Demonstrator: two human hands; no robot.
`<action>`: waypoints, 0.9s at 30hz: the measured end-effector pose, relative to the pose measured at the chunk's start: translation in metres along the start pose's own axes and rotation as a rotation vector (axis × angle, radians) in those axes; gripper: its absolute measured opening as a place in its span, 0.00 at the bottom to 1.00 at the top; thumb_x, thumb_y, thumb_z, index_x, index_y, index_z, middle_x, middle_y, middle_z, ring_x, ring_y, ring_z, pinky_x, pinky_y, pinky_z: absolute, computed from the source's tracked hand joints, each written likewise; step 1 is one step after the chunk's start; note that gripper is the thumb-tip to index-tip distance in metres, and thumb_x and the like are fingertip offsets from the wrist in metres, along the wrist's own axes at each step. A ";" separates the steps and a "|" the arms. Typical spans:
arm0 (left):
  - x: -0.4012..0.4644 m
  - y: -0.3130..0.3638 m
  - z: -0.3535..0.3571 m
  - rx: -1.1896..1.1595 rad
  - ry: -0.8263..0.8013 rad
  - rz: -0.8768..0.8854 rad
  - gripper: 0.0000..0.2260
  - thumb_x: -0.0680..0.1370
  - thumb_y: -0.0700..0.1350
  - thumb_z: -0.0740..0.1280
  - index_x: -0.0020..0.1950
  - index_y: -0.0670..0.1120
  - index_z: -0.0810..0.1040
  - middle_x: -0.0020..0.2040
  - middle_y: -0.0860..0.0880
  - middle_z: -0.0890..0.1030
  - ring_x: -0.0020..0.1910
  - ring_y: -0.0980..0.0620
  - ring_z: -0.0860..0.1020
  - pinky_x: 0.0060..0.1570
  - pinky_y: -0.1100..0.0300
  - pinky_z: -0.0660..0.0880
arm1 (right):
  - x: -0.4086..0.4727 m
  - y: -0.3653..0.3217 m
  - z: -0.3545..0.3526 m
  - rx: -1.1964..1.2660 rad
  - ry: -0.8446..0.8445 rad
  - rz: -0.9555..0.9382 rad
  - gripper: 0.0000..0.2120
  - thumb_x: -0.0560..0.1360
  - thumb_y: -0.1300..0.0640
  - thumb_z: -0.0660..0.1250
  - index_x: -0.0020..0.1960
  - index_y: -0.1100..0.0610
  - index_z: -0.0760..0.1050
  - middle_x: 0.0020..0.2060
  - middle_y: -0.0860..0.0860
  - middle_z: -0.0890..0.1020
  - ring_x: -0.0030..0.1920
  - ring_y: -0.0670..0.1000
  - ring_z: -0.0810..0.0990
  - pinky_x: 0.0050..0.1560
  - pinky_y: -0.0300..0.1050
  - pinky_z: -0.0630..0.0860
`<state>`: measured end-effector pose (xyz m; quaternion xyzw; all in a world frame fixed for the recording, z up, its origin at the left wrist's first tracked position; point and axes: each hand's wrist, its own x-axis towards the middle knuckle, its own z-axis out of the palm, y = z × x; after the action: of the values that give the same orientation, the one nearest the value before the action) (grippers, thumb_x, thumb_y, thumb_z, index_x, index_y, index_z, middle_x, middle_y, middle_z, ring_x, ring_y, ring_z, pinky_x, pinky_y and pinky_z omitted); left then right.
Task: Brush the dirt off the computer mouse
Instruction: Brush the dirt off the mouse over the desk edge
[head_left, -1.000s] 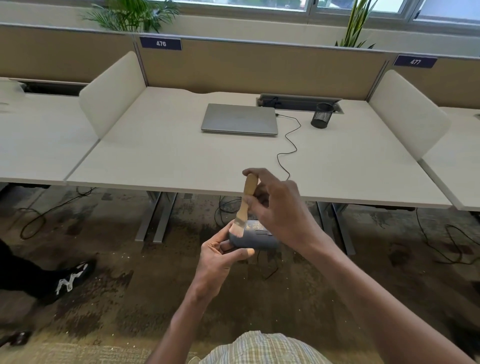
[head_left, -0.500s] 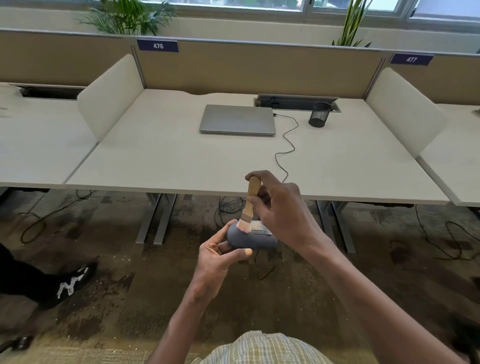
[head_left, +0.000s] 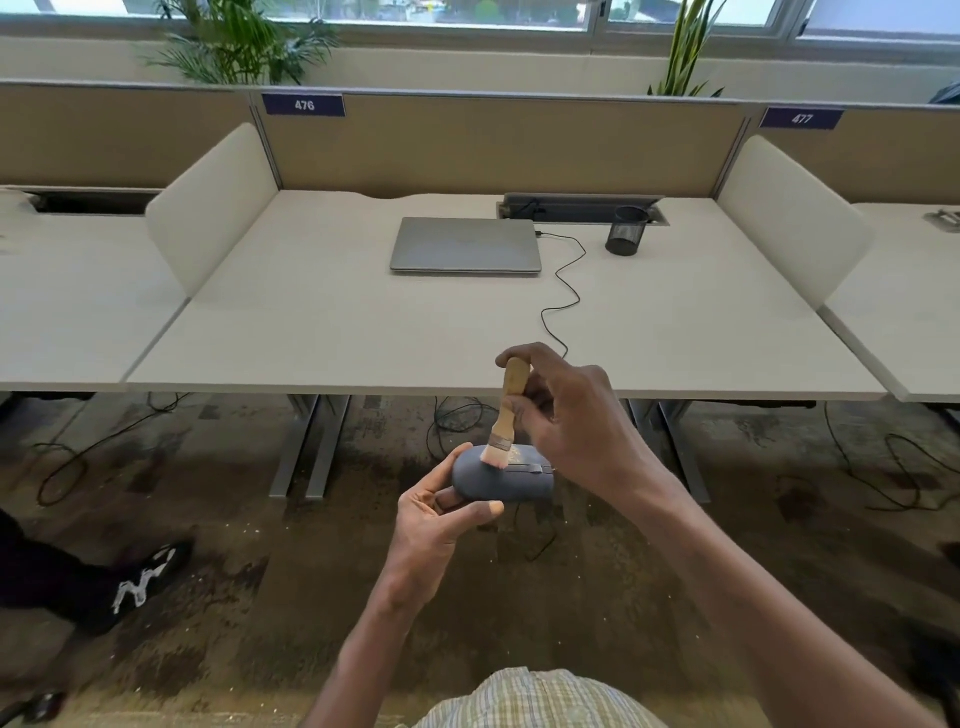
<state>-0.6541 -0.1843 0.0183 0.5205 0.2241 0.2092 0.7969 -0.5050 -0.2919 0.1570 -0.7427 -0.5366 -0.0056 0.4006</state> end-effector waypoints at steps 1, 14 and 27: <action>0.000 0.001 0.000 0.003 0.002 -0.002 0.30 0.69 0.36 0.81 0.68 0.56 0.82 0.60 0.44 0.86 0.60 0.42 0.85 0.53 0.57 0.84 | -0.003 0.002 -0.002 0.005 0.002 -0.004 0.18 0.77 0.64 0.71 0.65 0.54 0.72 0.41 0.49 0.84 0.38 0.48 0.85 0.39 0.47 0.83; -0.003 0.004 0.011 0.018 -0.018 0.002 0.34 0.65 0.38 0.83 0.69 0.53 0.78 0.60 0.47 0.87 0.60 0.45 0.85 0.51 0.59 0.83 | 0.003 -0.003 0.006 -0.048 0.024 -0.010 0.19 0.78 0.63 0.71 0.66 0.55 0.73 0.42 0.54 0.84 0.38 0.52 0.84 0.39 0.47 0.83; -0.003 -0.002 0.008 0.030 -0.007 -0.005 0.34 0.67 0.35 0.82 0.71 0.51 0.78 0.60 0.47 0.87 0.60 0.45 0.85 0.51 0.58 0.84 | 0.014 0.006 0.011 -0.076 0.017 0.018 0.18 0.78 0.63 0.70 0.67 0.57 0.72 0.43 0.56 0.84 0.39 0.55 0.84 0.38 0.52 0.83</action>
<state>-0.6514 -0.1928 0.0199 0.5327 0.2257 0.2021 0.7902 -0.4991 -0.2744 0.1525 -0.7621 -0.5260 -0.0287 0.3765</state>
